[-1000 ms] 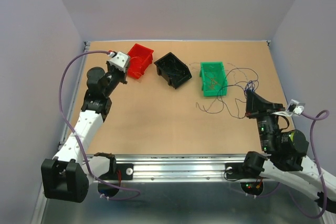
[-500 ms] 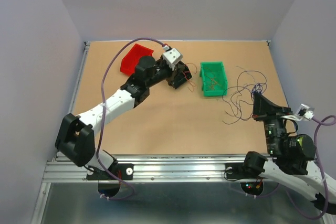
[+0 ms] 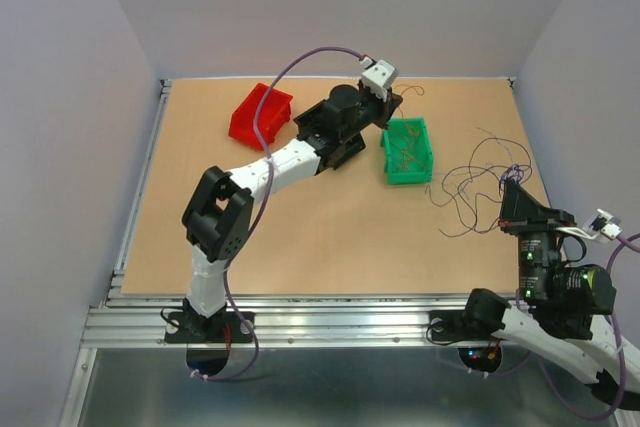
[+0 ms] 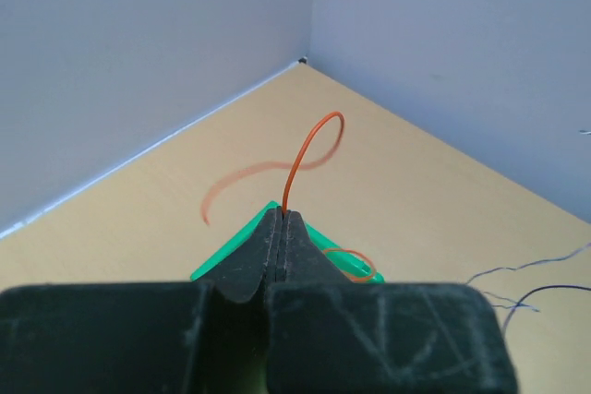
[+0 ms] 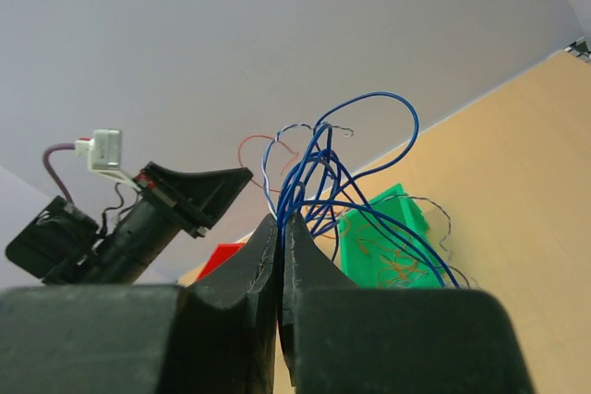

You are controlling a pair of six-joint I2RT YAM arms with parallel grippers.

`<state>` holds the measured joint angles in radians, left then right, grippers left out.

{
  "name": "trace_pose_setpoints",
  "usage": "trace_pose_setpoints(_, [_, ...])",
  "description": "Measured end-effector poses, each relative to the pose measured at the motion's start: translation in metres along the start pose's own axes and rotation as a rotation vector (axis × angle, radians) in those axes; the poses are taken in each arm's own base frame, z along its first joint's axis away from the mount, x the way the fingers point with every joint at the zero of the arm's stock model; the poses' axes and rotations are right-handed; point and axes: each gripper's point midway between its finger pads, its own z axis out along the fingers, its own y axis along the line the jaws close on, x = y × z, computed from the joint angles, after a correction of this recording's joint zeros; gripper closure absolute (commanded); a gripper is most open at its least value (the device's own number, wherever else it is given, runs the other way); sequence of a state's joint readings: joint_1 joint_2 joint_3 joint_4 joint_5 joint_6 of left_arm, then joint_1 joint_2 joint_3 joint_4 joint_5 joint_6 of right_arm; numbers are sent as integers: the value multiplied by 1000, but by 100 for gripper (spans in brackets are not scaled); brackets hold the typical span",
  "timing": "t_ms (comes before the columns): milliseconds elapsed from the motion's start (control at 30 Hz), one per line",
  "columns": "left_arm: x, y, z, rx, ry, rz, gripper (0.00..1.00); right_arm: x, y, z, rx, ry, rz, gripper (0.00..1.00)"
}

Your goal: Untangle the cables

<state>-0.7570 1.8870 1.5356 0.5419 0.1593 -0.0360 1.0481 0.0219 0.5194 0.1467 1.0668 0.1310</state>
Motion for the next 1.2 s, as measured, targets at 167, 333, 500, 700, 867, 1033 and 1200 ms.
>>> trace_pose_setpoints(167, [41,6,32,-34,58,-3,100,0,-6,0,31,-1,-8,99])
trace_pose_setpoints(333, [85,13,40,-48,132,1,100,7,-13,-1,60,16,-30,99])
trace_pose_setpoints(500, [98,14,39,-45,152,3,100,10,-16,-2,73,27,-44,99])
trace_pose_setpoints(700, [128,11,29,-17,200,9,100,11,-16,-2,74,30,-42,99])
trace_pose_setpoints(867, [140,3,24,38,233,22,48,11,-17,-2,78,29,-39,99])
trace_pose_setpoints(1033, [144,-1,22,75,247,58,26,11,-18,-2,81,28,-38,99])
trace_pose_setpoints(1200, [150,0,10,73,281,90,25,11,-17,-2,81,28,-35,99])
